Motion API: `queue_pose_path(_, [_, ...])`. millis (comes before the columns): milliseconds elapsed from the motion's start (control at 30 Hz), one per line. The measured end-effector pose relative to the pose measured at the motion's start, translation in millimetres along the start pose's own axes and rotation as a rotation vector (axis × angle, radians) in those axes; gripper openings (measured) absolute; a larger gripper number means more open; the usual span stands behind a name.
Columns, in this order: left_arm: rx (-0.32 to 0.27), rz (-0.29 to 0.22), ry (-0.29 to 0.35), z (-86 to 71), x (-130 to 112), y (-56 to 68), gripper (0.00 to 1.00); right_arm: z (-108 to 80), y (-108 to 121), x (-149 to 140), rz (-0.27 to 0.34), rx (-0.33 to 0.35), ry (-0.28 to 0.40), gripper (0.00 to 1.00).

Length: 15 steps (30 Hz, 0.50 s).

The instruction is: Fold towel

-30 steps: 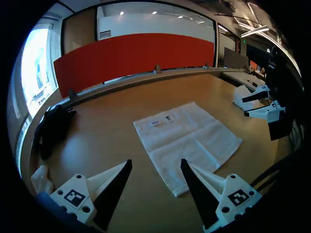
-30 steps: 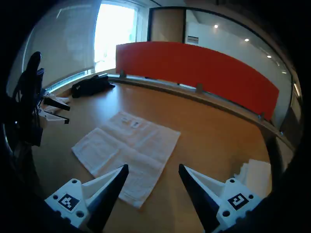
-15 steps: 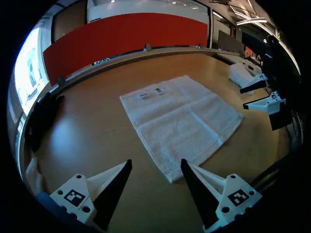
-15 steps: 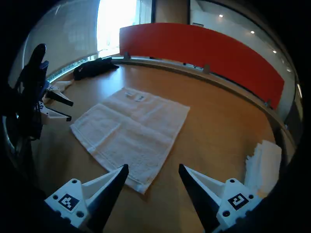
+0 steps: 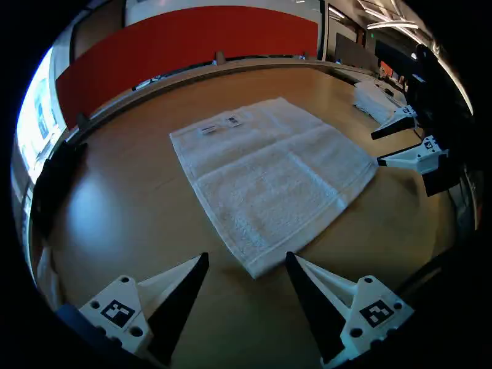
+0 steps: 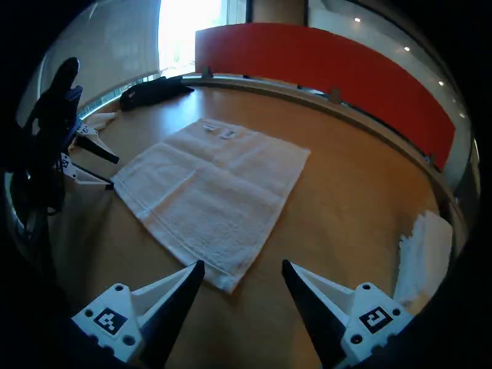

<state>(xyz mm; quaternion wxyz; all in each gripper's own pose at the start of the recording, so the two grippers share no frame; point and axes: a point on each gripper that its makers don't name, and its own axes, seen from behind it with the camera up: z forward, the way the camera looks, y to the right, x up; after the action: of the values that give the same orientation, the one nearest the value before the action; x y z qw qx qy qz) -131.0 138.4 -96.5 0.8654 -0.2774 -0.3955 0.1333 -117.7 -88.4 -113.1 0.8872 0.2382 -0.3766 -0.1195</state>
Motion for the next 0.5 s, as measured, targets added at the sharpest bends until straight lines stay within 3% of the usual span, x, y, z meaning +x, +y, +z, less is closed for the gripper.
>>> queue_pose_path(500, [-0.008, -0.002, -0.015, 1.4, -6, 7.5, 0.85, 2.3, -4, -19, -0.013, 0.021, -0.026, 0.79])
